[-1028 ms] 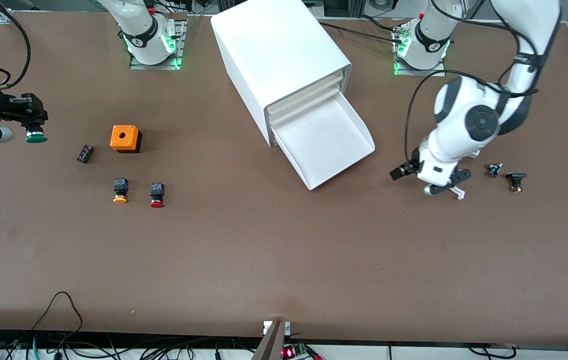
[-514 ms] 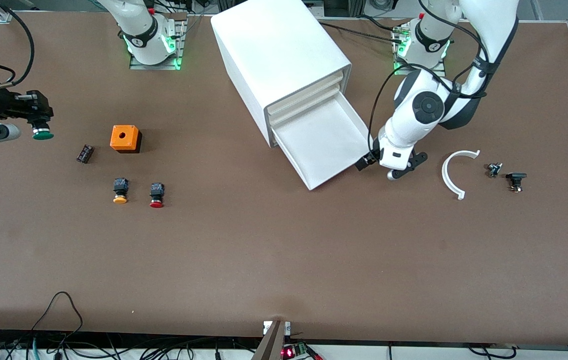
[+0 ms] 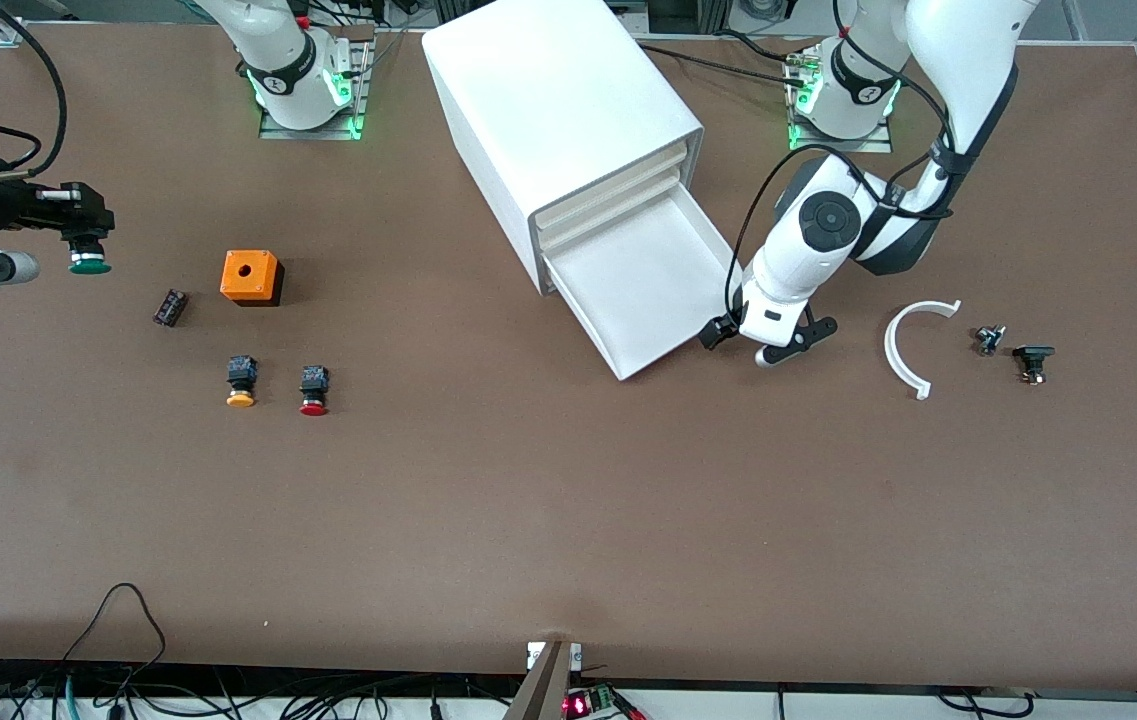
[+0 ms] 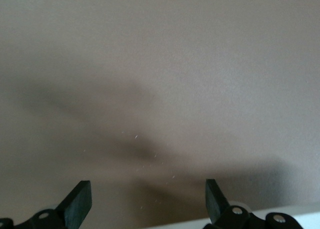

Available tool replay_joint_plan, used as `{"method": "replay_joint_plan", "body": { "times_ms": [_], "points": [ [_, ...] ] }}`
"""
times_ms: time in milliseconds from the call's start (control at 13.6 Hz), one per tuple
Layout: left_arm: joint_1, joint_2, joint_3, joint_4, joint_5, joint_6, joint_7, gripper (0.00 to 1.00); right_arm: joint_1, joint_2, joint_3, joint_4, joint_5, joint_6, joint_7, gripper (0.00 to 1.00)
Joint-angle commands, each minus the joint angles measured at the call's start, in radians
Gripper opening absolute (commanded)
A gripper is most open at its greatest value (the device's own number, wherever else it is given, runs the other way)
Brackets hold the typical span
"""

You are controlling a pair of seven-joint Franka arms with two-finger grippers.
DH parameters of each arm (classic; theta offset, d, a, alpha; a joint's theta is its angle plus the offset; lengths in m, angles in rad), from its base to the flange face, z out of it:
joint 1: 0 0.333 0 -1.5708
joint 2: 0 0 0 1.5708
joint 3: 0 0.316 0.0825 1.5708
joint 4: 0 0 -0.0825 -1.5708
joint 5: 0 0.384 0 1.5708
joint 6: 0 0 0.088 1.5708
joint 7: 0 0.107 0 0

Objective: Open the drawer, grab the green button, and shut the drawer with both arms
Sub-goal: 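Shut the drawer with the left gripper while the right gripper holds the button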

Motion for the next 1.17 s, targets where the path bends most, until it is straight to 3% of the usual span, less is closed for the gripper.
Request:
{"method": "replay_joint_plan", "body": {
  "times_ms": [0, 367, 661, 881, 1101],
  "points": [
    [-0.022, 0.031, 0.005, 0.036, 0.028, 0.003, -0.072, 1.00, 0.001, 0.014, -0.001, 0.015, 0.013, -0.005, -0.016, 0.00],
    [-0.064, 0.002, -0.039, 0.000, 0.023, -0.012, -0.241, 1.00, 0.017, 0.027, 0.002, 0.002, 0.013, 0.024, -0.014, 0.00],
    [-0.065, -0.043, -0.145, -0.051, -0.001, -0.053, -0.333, 1.00, 0.116, 0.135, 0.002, -0.008, 0.007, 0.214, 0.007, 0.00],
    [-0.065, -0.058, -0.228, -0.059, -0.101, -0.090, -0.327, 1.00, 0.129, 0.210, 0.002, -0.013, 0.007, 0.325, 0.018, 0.00],
    [-0.065, -0.072, -0.268, -0.060, -0.109, -0.153, -0.320, 1.00, 0.181, 0.300, 0.002, -0.019, 0.011, 0.473, 0.039, 0.00]
  ]
}}
